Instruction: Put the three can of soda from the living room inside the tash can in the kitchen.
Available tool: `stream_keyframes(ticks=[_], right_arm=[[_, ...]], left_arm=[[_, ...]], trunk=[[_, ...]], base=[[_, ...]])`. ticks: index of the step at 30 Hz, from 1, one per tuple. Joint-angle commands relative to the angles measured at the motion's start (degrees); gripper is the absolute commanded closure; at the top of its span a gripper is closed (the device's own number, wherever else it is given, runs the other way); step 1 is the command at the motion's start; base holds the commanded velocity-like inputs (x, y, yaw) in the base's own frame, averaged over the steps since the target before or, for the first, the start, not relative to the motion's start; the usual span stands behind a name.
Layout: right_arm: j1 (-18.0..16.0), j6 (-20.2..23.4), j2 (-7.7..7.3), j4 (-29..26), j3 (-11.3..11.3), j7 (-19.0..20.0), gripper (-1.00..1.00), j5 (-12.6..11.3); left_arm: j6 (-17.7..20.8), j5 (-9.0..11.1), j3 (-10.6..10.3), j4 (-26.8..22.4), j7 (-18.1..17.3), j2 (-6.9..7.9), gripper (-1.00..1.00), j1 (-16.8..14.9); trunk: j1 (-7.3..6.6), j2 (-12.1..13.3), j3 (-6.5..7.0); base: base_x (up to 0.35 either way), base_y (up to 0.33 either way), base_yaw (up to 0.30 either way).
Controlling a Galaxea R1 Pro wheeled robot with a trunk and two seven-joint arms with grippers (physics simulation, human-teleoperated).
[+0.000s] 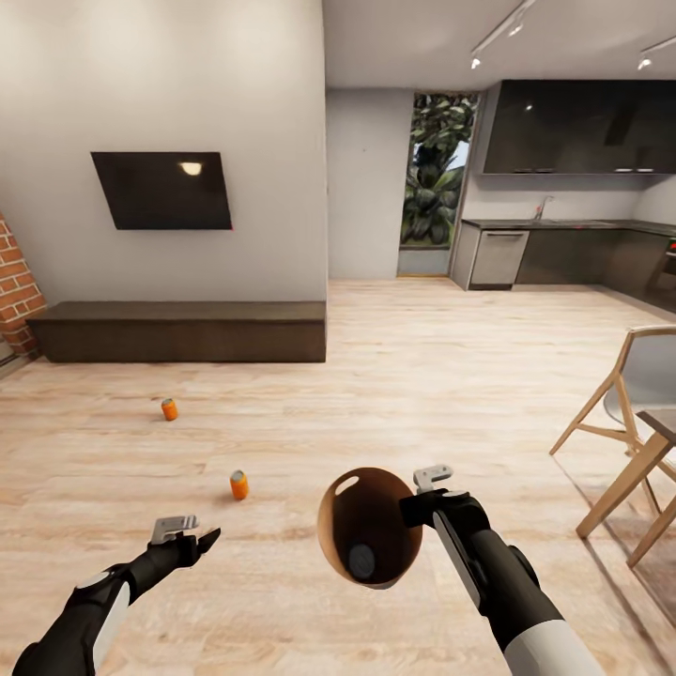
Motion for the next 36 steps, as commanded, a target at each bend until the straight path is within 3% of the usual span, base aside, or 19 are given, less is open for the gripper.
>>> stream_keyframes(ticks=[1,10,36], right_arm=[[0.0,0.0,0.01,0.0,0.0,0.3,1.00,-0.7],[0.0,0.0,0.01,0.0,0.0,0.3,1.00,-0.7],[0.0,0.0,0.10,0.0,0.0,0.3,1.00,-0.6]], left_arm=[[0.0,0.0,0.0,0.0,0.0,0.00,-1.00,0.0],[0.0,0.0,0.1,0.0,0.0,0.00,-1.00,0.0],[0.1,0.1,0.0,0.0,0.0,0.00,-1.00,0.0]], trunk=[[0.00,0.0,0.01],[0.00,0.0,0.01],[0.00,0.0,0.01]], base=[[0.206,0.000,0.000],[0.145,0.000,0.000],[0.340,0.000,0.000]])
